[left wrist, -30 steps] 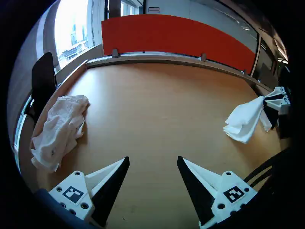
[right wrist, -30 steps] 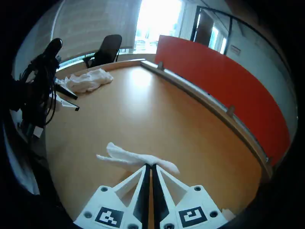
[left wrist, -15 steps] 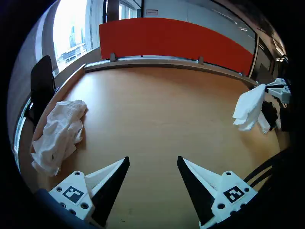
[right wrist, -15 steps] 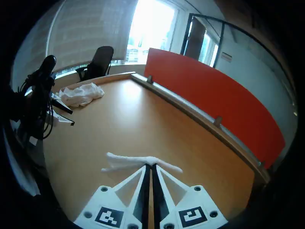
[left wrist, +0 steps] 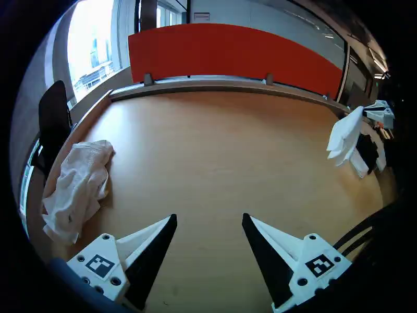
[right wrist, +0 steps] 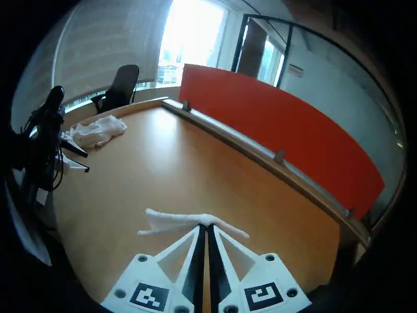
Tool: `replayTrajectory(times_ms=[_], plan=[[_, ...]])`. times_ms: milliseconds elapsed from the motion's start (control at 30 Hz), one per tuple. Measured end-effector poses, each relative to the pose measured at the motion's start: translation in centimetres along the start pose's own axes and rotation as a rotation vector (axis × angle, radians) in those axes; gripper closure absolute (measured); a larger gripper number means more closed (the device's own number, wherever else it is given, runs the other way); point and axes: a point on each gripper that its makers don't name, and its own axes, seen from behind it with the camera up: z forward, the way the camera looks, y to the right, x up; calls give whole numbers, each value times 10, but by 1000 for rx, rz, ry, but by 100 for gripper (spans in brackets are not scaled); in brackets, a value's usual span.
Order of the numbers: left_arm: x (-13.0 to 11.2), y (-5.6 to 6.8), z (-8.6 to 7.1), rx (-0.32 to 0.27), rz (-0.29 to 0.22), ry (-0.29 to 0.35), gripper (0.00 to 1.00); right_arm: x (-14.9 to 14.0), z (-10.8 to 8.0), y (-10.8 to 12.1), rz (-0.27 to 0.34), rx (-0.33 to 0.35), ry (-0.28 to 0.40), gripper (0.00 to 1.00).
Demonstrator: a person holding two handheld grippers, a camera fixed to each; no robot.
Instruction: Fold towel
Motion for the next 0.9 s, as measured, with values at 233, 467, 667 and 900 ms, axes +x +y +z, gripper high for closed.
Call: replayTrajectory(times_ms=[233,467,667,900], plan=[[1,2,1,0,10,-1,7,-25,-6,41,54,-46,-45,96],[4,4,1,5,19,-2,7,-45,-12,77,94,-90,-73,96],[6,5,1,10,23,-3,7,-57,-16,102,97,-118,-96,96],[6,8,1,18,26,-5,7,-70,-21,129,101,-149,-127,96]])
